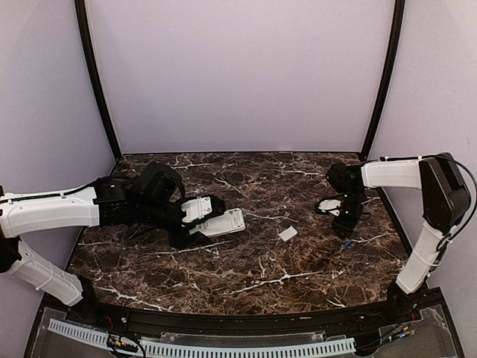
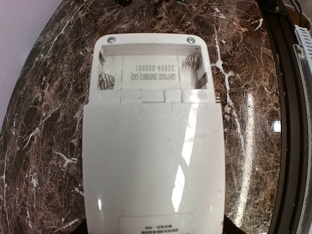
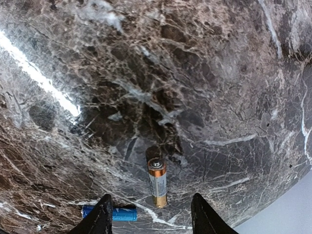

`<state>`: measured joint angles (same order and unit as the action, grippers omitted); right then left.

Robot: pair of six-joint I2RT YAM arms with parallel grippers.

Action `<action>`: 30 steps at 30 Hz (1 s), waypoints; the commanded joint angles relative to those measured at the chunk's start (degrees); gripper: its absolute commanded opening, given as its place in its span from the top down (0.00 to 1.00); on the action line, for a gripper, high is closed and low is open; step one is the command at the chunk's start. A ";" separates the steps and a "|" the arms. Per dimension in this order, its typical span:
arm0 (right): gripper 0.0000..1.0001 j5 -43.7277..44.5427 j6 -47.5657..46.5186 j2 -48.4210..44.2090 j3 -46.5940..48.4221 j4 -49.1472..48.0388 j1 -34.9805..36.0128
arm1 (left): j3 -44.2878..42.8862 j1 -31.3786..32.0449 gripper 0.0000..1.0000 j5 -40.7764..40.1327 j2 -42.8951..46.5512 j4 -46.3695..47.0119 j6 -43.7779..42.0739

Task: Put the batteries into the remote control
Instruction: Pick up the battery at the center of the board.

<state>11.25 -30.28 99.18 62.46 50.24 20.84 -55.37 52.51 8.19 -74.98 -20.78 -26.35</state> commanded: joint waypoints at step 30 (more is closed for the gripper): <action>1.00 -3.44 0.39 4.36 2.96 -0.54 -0.30 | 0.05 0.36 1.00 0.22 1.52 -1.23 -0.28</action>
<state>8.88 -30.81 102.59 63.53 49.28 20.82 -55.37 52.66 8.12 -74.98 -21.19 -26.37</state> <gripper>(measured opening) 0.062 0.568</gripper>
